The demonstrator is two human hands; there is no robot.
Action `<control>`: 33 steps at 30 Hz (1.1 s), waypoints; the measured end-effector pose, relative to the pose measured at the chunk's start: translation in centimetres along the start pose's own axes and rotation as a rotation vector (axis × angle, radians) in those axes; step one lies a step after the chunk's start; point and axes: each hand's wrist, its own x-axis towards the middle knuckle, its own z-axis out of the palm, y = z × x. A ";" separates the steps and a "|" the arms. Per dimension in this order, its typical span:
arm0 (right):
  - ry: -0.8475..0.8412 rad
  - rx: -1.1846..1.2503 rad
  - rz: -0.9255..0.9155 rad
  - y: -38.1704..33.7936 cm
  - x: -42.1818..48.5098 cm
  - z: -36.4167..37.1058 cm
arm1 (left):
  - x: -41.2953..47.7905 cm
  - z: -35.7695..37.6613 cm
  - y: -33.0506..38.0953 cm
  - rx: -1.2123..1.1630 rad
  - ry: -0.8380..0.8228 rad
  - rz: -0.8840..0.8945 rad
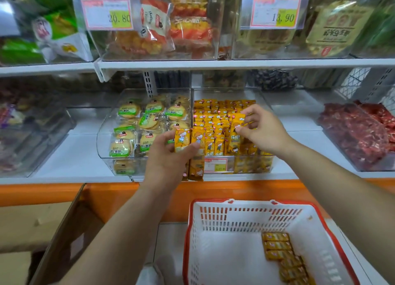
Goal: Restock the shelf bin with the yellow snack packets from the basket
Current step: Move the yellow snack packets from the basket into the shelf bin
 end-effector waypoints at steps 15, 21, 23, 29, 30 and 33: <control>-0.316 -0.636 -0.232 0.8 -0.4 0.5 | 0.2 0.7 -0.1 0.029 0.013 0.000; -0.364 -0.743 -0.203 1.3 -0.5 1.4 | 0.6 0.8 -0.9 0.011 -0.004 0.001; -0.400 -0.773 -0.186 1.2 -0.5 1.6 | 0.7 0.8 -1.1 0.011 -0.015 -0.008; -0.129 -0.362 -0.124 0.6 -3.1 0.6 | 0.4 1.1 -1.6 0.001 -0.128 -0.080; -0.127 -0.170 -0.076 0.1 -3.9 0.3 | 0.4 1.4 -1.7 0.009 -0.143 -0.076; -0.258 0.248 0.028 -1.1 -6.1 -0.5 | -0.4 2.5 -1.4 0.028 -0.179 -0.085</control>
